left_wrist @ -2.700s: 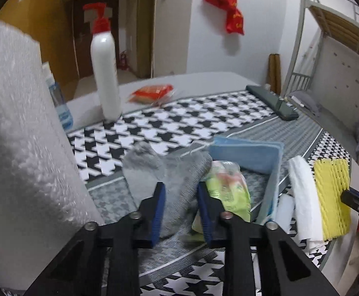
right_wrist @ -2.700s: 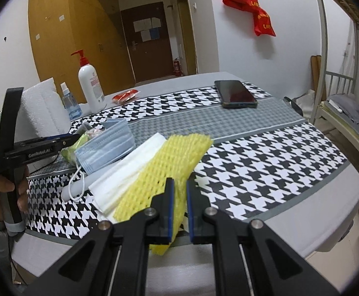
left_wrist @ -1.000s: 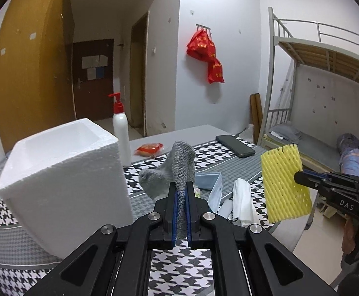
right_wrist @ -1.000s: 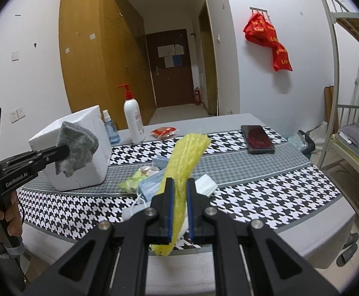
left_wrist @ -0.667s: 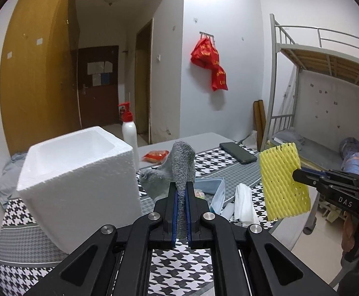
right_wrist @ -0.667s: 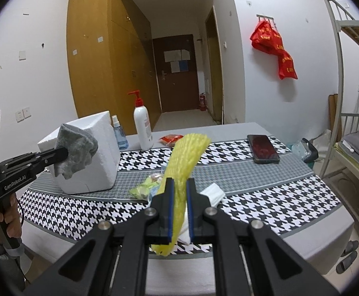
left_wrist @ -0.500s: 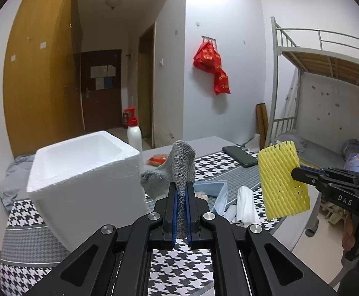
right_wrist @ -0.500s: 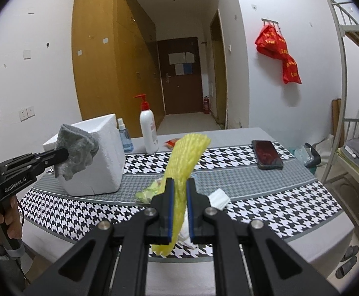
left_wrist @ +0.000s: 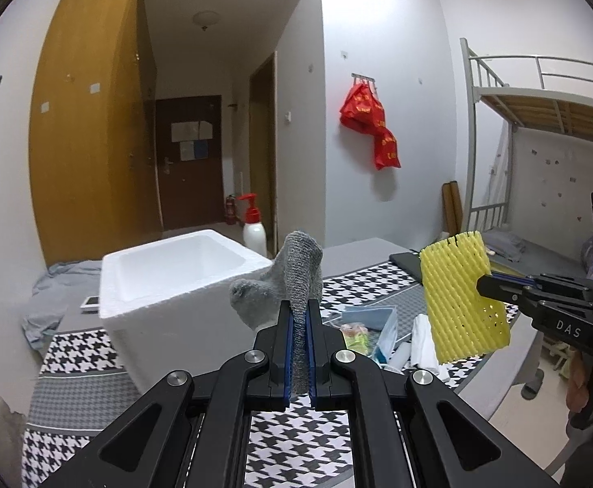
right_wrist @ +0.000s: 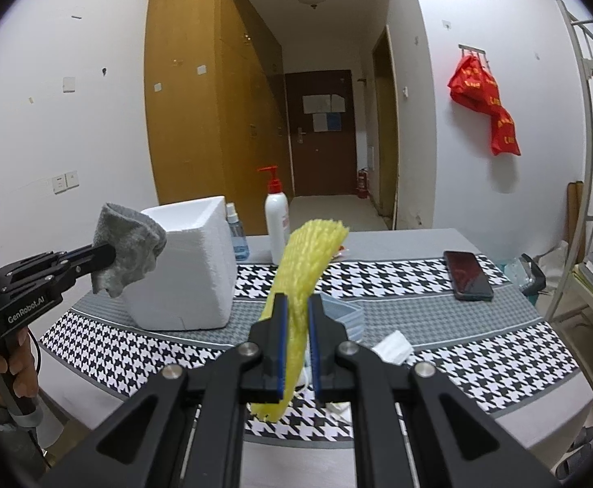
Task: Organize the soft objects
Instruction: 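Carry the sock and the yellow net with both grippers toward the white foam box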
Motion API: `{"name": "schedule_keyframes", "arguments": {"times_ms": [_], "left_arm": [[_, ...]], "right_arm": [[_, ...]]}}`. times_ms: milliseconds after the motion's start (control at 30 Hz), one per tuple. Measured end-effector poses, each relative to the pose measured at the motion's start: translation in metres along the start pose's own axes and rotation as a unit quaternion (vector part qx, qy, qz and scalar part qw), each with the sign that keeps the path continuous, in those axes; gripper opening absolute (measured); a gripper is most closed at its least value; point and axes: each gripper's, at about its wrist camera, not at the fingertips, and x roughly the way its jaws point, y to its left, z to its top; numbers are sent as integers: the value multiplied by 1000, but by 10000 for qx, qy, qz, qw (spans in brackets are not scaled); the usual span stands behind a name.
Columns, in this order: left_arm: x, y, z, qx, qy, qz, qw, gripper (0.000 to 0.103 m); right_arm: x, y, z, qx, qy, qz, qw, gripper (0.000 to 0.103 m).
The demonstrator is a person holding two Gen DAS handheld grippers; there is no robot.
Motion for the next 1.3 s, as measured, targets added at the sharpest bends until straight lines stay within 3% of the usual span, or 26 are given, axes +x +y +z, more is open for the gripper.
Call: {"name": "schedule_keyframes", "arguments": {"times_ms": [733, 1300], "left_arm": [[-37, 62, -9, -392, 132, 782, 9961, 6], [-43, 81, -5, -404, 135, 781, 9960, 6]], "right_arm": [[32, 71, 17, -292, 59, 789, 9964, 12], [52, 97, 35, -280, -54, 911, 9954, 12]]}}
